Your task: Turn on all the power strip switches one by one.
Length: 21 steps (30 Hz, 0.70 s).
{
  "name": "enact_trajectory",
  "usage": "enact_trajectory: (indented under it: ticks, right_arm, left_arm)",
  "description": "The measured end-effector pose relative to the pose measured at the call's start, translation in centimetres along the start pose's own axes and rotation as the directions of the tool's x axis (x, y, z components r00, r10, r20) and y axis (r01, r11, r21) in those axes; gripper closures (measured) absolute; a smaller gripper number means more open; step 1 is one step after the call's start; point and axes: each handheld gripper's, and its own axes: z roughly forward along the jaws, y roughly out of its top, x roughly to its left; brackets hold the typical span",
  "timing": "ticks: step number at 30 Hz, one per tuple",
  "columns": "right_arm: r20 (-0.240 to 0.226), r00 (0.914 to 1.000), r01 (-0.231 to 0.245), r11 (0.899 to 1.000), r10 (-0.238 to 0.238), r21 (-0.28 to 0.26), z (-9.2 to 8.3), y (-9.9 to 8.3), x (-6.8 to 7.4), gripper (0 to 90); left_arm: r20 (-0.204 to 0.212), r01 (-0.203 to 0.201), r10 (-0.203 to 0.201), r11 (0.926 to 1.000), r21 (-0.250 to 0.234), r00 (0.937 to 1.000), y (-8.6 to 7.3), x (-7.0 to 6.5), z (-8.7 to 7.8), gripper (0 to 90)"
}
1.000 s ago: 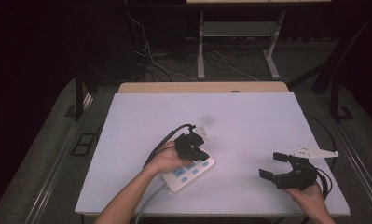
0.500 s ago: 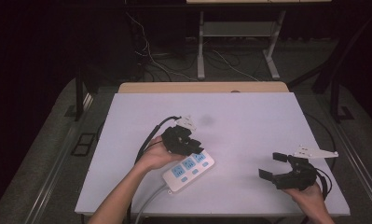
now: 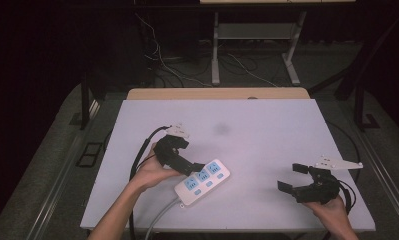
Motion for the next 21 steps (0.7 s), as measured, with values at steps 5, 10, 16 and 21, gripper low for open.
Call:
enact_trajectory:
  ticks: [5,10,16,21]
  right_arm:
    - [-0.003,1.0000,0.002,1.000,-0.002,0.004,0.1,0.0,0.1,0.6]
    - [-0.003,1.0000,0.000,1.000,0.000,0.008,0.2,0.0,0.1,0.6]
    - [-0.007,1.0000,-0.005,1.000,0.005,0.011,0.2,-0.1,0.1,0.6]
    - [-0.017,0.9998,-0.005,1.000,0.005,0.022,0.4,-0.1,0.3,0.6]
  left_arm:
    - [-0.025,0.028,-0.029,0.9987,-0.042,0.9993,-1.4,0.2,-1.2,0.0]
    - [-0.049,0.052,-0.056,0.9953,-0.083,0.9972,-2.9,0.3,-2.4,0.0]
    - [-0.082,0.069,-0.079,0.9897,-0.126,0.9934,-5.2,-0.1,-3.4,0.0]
    - [-0.101,0.097,-0.116,0.9791,-0.179,0.9881,-7.2,-0.2,-4.2,0.0]
